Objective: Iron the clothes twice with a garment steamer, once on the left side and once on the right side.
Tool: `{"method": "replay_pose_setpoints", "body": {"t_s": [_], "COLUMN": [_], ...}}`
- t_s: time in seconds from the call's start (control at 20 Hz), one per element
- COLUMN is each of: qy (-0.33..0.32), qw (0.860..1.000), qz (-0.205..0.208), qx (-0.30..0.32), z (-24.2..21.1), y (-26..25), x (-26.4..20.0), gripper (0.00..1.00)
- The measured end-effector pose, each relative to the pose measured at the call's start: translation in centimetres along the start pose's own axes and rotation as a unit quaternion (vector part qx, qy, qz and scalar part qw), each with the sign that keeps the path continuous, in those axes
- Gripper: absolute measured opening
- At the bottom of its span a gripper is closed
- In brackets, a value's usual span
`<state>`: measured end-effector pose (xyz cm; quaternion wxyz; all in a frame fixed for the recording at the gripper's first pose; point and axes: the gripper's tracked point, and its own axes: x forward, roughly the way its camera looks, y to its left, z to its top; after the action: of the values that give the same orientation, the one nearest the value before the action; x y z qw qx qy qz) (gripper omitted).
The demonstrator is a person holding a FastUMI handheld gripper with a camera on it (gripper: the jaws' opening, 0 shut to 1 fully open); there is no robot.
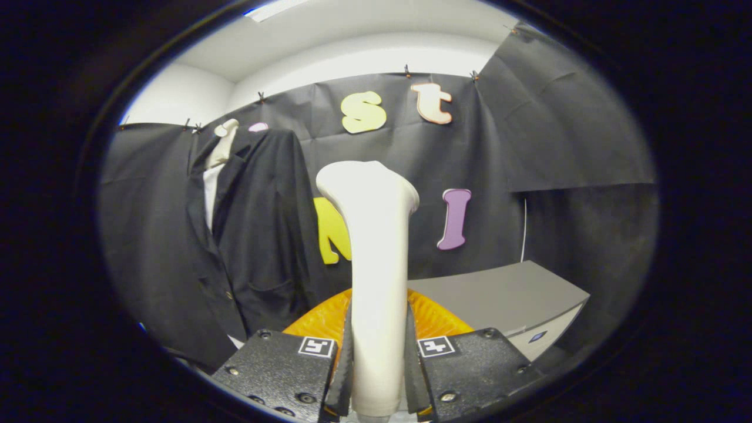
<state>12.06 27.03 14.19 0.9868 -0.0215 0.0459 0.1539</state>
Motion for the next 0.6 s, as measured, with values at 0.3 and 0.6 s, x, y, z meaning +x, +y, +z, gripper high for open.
{"method": "replay_pose_setpoints", "body": {"t_s": [0.3,0.6], "qy": [-0.043,-0.095], "qw": [0.998,0.993], "qz": [0.013,0.022], "qx": [-0.039,-0.061], "z": [1.7,5.3], "y": [8.6,16.0], "x": [-4.3,-4.8], "gripper": [0.38,0.38]}}
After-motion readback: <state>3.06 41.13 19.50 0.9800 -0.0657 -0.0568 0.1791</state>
